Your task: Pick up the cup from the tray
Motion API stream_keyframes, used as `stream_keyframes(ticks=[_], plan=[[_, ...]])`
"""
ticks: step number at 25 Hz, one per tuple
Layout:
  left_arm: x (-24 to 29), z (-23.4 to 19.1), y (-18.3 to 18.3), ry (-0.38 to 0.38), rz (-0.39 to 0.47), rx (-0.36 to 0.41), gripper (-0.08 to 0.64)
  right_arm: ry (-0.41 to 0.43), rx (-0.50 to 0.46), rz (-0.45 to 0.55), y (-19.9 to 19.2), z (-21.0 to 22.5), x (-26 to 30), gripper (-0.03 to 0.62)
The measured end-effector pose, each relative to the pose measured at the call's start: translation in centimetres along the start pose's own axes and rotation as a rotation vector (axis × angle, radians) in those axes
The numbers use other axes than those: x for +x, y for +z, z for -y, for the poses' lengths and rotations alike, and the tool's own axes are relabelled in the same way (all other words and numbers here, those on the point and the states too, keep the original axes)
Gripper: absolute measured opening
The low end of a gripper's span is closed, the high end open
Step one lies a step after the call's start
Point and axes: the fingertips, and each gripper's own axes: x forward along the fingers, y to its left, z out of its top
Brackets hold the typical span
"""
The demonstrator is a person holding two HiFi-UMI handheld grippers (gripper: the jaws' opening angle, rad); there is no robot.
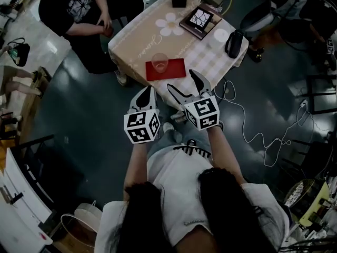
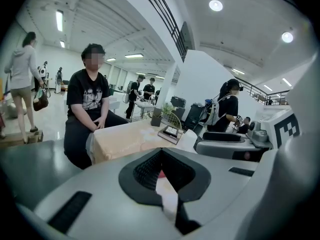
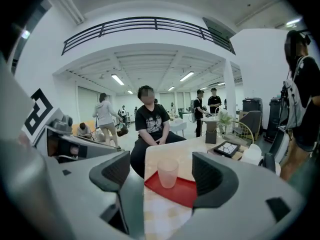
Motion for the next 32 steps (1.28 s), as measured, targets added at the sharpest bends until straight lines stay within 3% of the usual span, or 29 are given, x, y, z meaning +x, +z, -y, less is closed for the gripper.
stream_keyframes(ticks=[17, 26, 32], plan=[[5.9, -4.1, 0.5, 0.104, -0.050, -0.066, 0.006, 0.109, -0.045, -0.123, -2.5, 1.5, 9.7, 0.390], [8.7, -6.7, 0.0, 0.190, -0.078, -0.138, 0.006, 0.205, -0.065, -0.205, -5.0, 1.8, 14.4, 0.402], [10.2, -7.4, -0.2, 0.209, -0.096, -0.138, 0.006, 0.267, -0.093, -0.255, -6.6, 1.1, 17.0, 0.402]])
